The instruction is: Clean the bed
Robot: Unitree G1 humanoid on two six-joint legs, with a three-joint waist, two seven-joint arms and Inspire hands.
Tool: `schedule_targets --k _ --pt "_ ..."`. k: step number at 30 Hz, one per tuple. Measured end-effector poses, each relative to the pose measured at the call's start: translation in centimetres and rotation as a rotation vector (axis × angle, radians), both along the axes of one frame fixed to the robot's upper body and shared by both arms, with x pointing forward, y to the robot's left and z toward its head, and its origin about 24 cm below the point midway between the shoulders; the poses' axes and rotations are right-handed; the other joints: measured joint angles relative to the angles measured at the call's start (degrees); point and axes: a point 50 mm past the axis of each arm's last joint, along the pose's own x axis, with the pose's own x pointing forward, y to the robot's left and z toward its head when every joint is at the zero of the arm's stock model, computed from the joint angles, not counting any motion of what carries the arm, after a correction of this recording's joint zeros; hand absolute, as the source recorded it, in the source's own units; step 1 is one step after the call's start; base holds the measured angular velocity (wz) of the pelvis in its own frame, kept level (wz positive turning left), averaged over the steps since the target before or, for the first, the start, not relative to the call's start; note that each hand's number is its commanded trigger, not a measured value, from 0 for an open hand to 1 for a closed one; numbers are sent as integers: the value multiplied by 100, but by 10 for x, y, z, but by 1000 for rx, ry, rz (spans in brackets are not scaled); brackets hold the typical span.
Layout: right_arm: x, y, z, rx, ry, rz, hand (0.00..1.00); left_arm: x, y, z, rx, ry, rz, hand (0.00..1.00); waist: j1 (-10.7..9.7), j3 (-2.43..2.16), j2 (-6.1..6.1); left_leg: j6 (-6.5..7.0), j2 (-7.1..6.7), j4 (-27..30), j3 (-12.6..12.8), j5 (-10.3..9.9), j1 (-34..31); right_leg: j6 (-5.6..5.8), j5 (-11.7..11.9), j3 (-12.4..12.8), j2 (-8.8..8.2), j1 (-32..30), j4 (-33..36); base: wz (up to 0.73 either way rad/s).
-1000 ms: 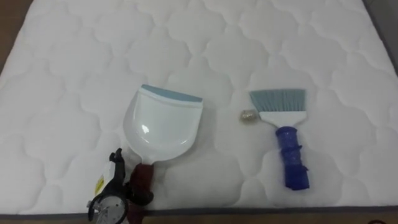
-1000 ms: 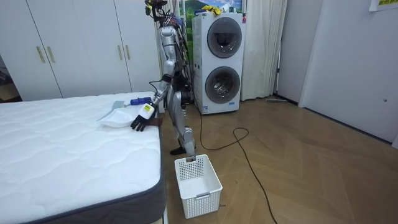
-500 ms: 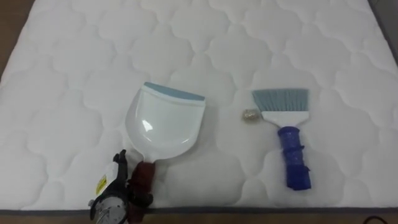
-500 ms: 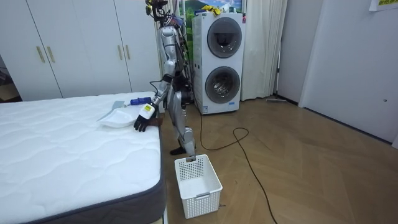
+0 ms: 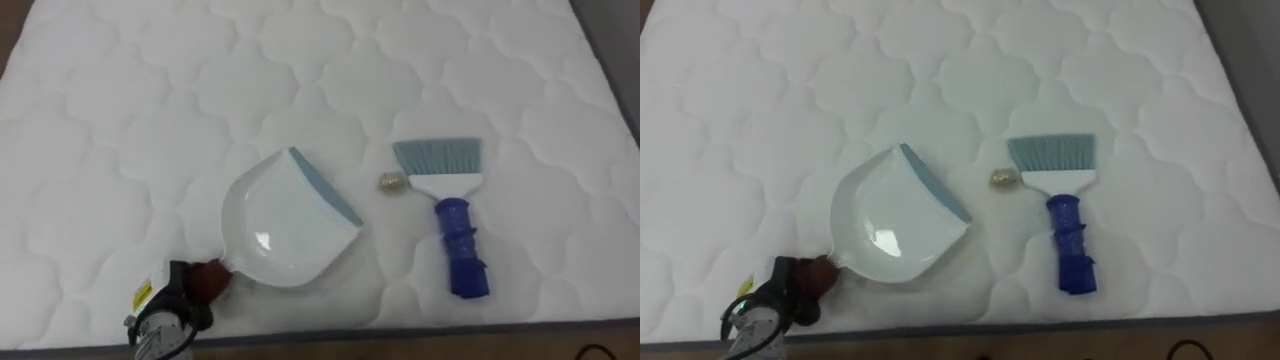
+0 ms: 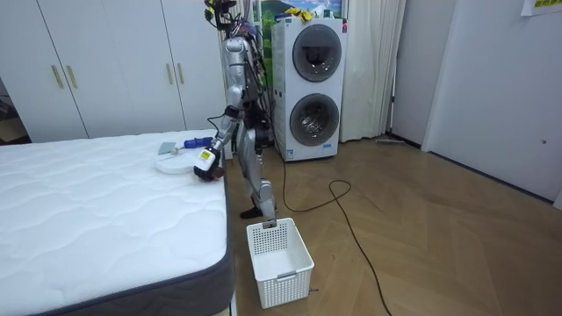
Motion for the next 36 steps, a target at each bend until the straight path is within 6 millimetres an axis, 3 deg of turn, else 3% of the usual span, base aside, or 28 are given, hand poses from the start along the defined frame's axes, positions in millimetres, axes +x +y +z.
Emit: schedule_targets --k 15,24,27,33,36 --pt "3 0 0 5 -4 -26 0 -2 -2 -2 -4 17 4 100 -35 5 16 17 -12 7 5 9 11 -3 -21 -68 -35 -1 65 0" --pt "0 -4 1 -8 -17 -132 0 0 -4 -2 -25 9 8 100 -57 -7 125 18 -9 20 3 8 -91 -10 -37 -50 -31 -127 125 0" --pt "2 -6 2 3 -42 -237 0 -2 0 -2 -28 8 17 100 -42 -8 125 18 -14 35 66 8 -93 -17 -71 -2 -45 -190 231 -8" --pt "9 -22 9 22 -163 -653 0 -5 11 0 -18 -8 64 100 -101 -14 95 18 -24 113 99 6 -109 -25 -157 27 -64 -240 380 0" --pt "13 -29 13 11 -216 -827 0 -6 19 2 8 -20 71 100 -134 -32 -17 16 -28 230 99 4 -192 -55 -219 38 -88 -361 565 1"
